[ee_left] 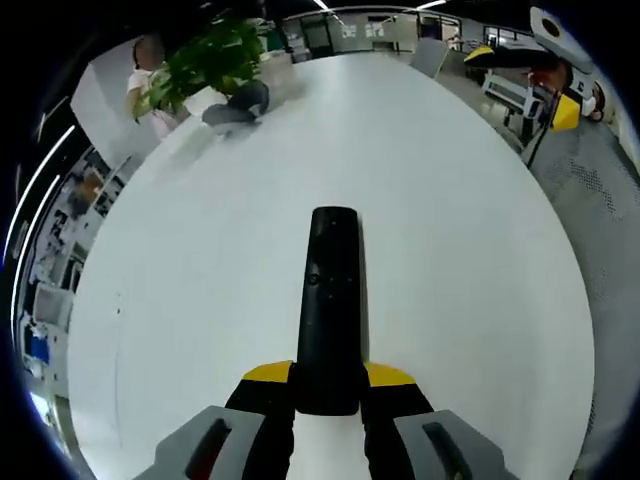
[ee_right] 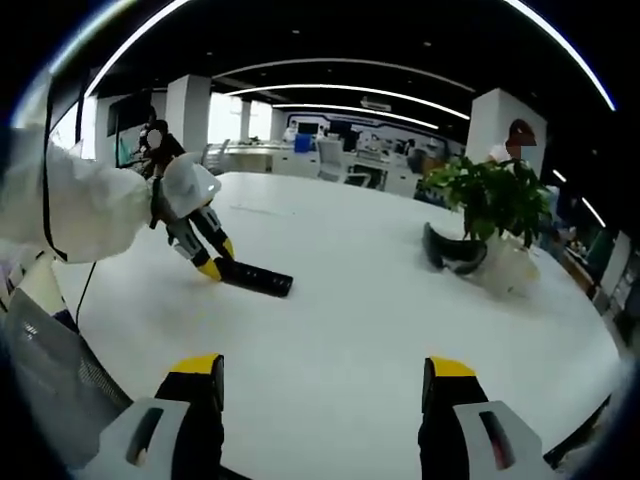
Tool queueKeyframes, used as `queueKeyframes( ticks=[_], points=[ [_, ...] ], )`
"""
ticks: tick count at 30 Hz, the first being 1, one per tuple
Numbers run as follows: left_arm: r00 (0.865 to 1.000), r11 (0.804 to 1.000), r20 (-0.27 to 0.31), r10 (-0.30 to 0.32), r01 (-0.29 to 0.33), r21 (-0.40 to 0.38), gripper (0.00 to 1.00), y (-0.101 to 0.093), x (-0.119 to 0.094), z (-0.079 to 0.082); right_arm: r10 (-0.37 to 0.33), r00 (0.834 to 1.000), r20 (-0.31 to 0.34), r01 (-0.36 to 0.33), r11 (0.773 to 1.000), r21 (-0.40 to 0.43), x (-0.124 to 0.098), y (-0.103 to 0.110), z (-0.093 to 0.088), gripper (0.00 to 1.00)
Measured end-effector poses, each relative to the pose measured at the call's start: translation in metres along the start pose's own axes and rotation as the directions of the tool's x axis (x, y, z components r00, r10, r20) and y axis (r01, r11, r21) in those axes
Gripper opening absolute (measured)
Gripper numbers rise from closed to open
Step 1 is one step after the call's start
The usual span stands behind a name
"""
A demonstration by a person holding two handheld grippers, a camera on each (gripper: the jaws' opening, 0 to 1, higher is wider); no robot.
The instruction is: Press the specified remote control buttons in sequence, fully releasing each button before pressing the next.
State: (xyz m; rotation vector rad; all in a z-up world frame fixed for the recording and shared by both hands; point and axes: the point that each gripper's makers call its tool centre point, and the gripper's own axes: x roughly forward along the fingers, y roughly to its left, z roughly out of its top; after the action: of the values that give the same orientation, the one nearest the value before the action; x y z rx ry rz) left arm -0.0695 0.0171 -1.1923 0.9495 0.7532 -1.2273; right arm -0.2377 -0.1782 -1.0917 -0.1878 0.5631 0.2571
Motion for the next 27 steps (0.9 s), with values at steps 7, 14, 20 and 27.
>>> queueKeyframes(
  ticks=[7,14,20,27],
  points=[
    [1.0,1.0,-0.025,-0.002,0.003,0.019,0.24,0.016,0.003,-0.003,0.009,1.0,-0.003,-0.009,1.0,-0.006,0.001,0.002,0.0,0.8],
    [0.999,0.999,-0.04,-0.006,0.007,0.032,0.24,0.027,0.005,-0.003,0.001,1.0,-0.006,-0.001,1.0,-0.002,0.001,0.001,-0.001,0.8],
    [0.998,0.999,-0.055,-0.005,0.008,0.04,0.24,0.04,0.007,-0.005,0.002,1.0,-0.015,-0.002,1.0,-0.004,0.001,0.001,-0.002,0.8],
    [0.995,0.998,-0.101,0.017,-0.011,0.06,0.24,0.065,0.005,-0.015,0.001,1.0,-0.015,-0.001,1.0,0.0,0.002,0.001,-0.002,0.8]
  ],
)
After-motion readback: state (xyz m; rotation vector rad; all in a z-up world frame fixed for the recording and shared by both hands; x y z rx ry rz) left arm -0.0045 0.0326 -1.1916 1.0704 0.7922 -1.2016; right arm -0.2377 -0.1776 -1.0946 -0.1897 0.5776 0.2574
